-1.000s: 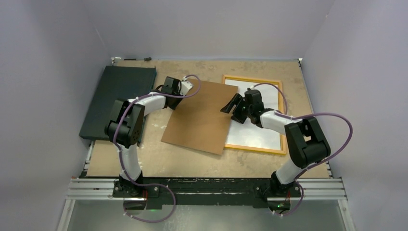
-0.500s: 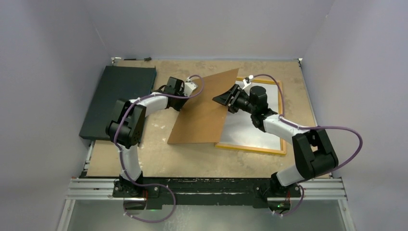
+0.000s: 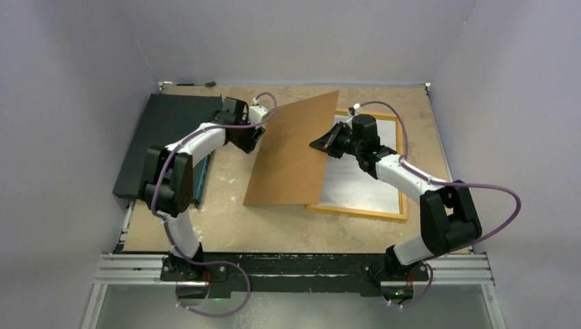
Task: Put the photo into the frame
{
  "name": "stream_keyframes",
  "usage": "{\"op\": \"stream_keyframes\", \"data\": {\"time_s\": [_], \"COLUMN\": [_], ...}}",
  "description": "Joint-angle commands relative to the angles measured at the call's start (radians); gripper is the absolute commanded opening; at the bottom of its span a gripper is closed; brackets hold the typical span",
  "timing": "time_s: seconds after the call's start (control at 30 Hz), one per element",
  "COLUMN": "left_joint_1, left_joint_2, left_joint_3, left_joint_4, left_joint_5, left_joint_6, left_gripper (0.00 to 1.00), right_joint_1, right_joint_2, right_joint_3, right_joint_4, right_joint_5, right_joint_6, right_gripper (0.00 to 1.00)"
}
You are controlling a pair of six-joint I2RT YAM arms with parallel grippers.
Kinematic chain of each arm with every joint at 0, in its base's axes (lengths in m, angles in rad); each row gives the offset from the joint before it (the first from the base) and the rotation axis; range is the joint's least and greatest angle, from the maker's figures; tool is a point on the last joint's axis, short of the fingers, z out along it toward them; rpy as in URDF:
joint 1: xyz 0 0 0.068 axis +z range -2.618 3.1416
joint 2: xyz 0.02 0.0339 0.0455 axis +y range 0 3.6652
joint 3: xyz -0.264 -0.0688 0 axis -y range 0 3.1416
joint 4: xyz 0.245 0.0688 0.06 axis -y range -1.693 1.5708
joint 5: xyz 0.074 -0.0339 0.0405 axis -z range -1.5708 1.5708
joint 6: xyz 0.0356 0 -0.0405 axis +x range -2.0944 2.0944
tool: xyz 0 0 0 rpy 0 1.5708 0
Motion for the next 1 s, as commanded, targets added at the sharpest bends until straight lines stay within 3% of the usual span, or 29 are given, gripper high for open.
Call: {"op": "stream_keyframes", "data": {"time_s": [0.0,0.1,0.17,0.3,0.43,0.53,0.83,0.97], "left_joint_1": [0.025,0.026,0.026,-0.009,-0.193,-0.278,-0.31,-0.313], "left_joint_2": [-0.245,-0.416,-0.463,-0.622,-0.792,-0.845,-0.953,-0.963], "left_joint_3": [0.056,0.001,0.011,-0.071,-0.176,-0.225,-0.408,-0.512], "left_joint_4": [-0.028,-0.078,-0.202,-0.328,-0.352,-0.296,-0.074,0.164], "left_joint_5": [0.13,0.279,0.369,0.427,0.272,0.156,0.003,-0.145], "left_joint_6": [0.106,0.244,0.352,0.528,0.674,0.698,0.815,0.856], "left_gripper": [0.6,0.65,0.72,0.77,0.79,0.79,0.74,0.61], "right_joint_1": [0.005,0.005,0.005,0.004,0.004,0.004,0.004,0.005], "right_joint_2": [-0.017,0.004,0.022,0.085,0.114,0.113,0.092,0.082], "right_joint_3": [0.11,0.149,0.187,0.294,0.354,0.367,0.367,0.342], "right_joint_4": [0.027,0.047,0.071,0.067,0.1,0.142,0.191,0.218], "right_joint_5": [0.005,0.013,0.006,-0.024,-0.049,-0.068,-0.091,-0.104], "right_joint_6": [0.013,0.096,0.131,0.194,0.267,0.318,0.394,0.422], "right_gripper": [0.0,0.0,0.0,0.0,0.0,0.0,0.0,0.0]}}
